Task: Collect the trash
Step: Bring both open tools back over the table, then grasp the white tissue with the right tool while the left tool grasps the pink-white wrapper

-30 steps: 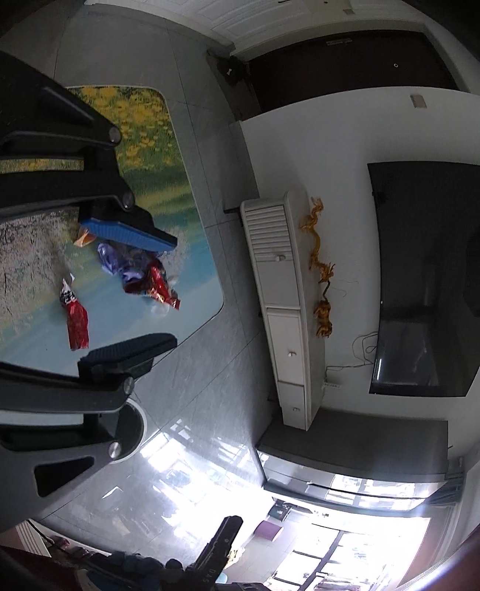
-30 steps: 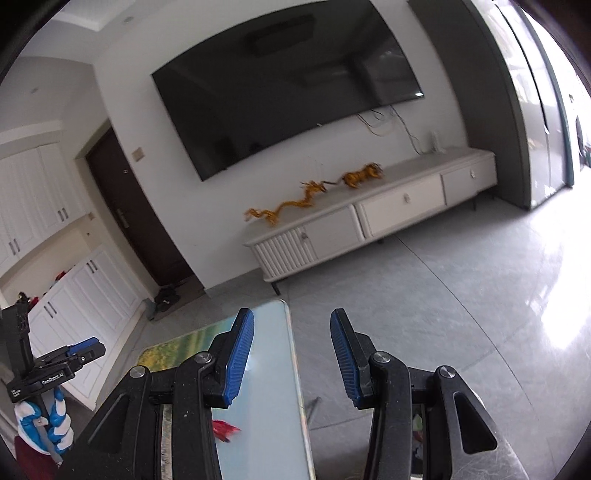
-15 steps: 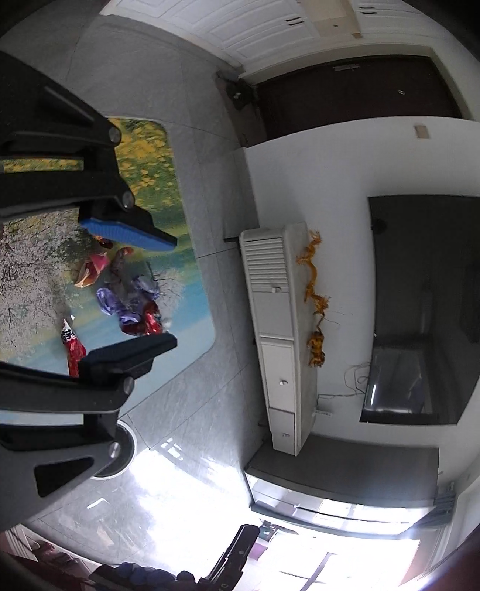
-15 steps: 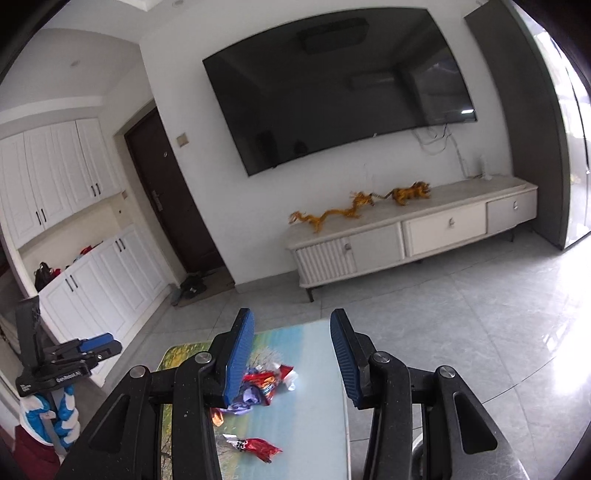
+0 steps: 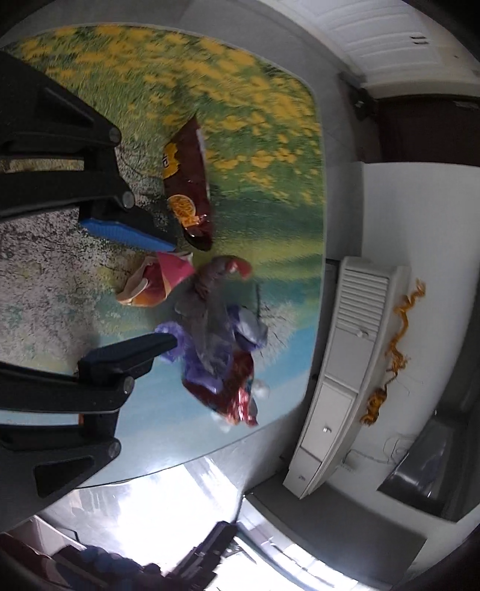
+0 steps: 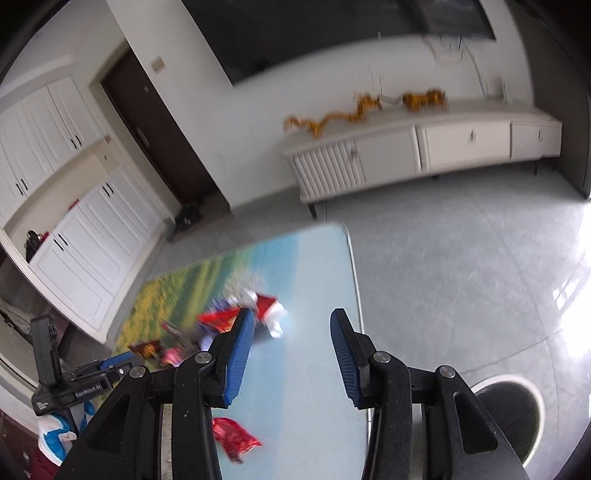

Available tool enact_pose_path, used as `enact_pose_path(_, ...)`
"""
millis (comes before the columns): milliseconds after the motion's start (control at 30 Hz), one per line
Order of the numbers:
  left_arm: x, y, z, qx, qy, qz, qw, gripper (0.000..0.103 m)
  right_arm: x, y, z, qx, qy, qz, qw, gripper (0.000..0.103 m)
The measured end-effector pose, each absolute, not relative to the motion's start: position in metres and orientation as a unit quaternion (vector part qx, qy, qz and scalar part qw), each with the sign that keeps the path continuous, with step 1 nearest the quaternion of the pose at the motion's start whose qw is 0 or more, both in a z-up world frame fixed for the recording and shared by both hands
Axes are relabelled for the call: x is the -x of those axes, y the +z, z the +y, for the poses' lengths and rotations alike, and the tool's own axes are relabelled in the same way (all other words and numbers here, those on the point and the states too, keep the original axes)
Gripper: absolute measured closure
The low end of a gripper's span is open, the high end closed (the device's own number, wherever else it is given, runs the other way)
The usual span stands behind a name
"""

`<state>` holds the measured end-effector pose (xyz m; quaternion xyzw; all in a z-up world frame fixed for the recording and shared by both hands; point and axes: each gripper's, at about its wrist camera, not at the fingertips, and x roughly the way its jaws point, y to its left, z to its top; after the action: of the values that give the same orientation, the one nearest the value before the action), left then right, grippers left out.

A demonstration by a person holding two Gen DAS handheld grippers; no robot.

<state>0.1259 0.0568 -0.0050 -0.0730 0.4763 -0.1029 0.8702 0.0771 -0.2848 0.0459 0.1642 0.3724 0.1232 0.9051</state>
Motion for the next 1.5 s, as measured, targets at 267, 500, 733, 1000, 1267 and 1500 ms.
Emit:
enact_pose_path(267,-0.144,-0.04,0.06,0.097,-0.087,0.489,0.862,0.059,-0.128,-0.013,-0.25,-0.151,0.149,0.426,0.879,0.062)
enact_pose_path(500,-0.148,-0.052,0.058,0.1,-0.079,0.491,0.862,0.065,-0.153,-0.031,-0.229,-0.125,0.16,0.439,0.875,0.063)
enact_pose_path(733,-0.146,-0.053,0.057,0.101,-0.082,0.48,0.867,0.067,-0.17,-0.044,-0.221,-0.106,0.167,0.449,0.871,0.07)
enact_pose_path(1000,-0.14,-0.055,0.054,0.111,-0.099,0.471,0.87,0.07,-0.173,-0.052,-0.217,-0.1,0.179,0.444,0.872,0.095)
enact_pose_path(1267,-0.123,-0.045,0.058,0.117,-0.104,0.453,0.878,0.072,-0.148,-0.039,-0.229,-0.102,0.163,0.419,0.887,0.099)
enact_pose_path(1500,-0.102,-0.027,0.061,0.123,-0.114,0.433,0.886,0.079,-0.109,-0.022,-0.243,-0.109,0.153,0.405,0.895,0.1)
